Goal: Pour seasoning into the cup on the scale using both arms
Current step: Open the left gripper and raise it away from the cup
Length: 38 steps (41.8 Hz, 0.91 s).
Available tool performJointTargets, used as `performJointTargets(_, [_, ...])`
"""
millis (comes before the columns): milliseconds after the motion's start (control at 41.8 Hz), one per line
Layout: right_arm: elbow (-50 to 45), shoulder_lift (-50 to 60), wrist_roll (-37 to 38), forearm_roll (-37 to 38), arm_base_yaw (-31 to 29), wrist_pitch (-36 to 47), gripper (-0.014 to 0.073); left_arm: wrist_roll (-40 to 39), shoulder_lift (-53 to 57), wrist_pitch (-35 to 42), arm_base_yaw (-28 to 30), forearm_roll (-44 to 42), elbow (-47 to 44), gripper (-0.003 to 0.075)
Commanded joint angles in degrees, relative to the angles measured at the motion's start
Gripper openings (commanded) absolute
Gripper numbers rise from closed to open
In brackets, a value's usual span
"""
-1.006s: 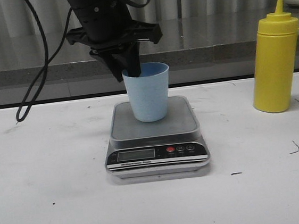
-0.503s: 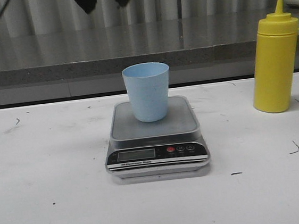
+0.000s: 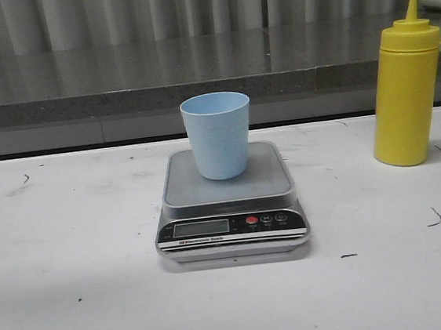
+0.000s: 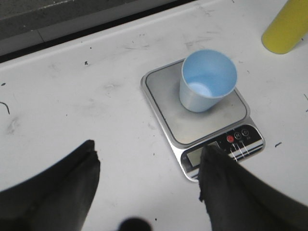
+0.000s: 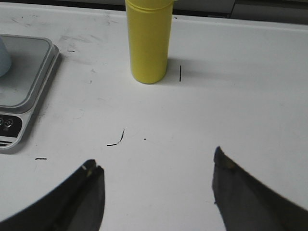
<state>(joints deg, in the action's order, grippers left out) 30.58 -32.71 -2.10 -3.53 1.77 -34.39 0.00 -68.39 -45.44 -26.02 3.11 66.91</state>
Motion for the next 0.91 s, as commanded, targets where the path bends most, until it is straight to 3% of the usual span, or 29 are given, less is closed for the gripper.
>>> performJointTargets(0, [1.78,-0.52,-0.64,0.53,-0.28,3.69,0.0503,0.0,6.97,4.95,0.15,0.39,-3.77,0.0439])
performJointTargets(359, [1.78,-0.52,-0.64,0.53,-0.28,3.69,0.0503,0.0,23.51,5.27,0.15,0.49,-18.45,0.0439])
performJointTargets(886, [1.78,-0.52,-0.64,0.53,-0.28,3.69,0.0503,0.0,25.75,5.28,0.15,0.49,-19.65,0.0439])
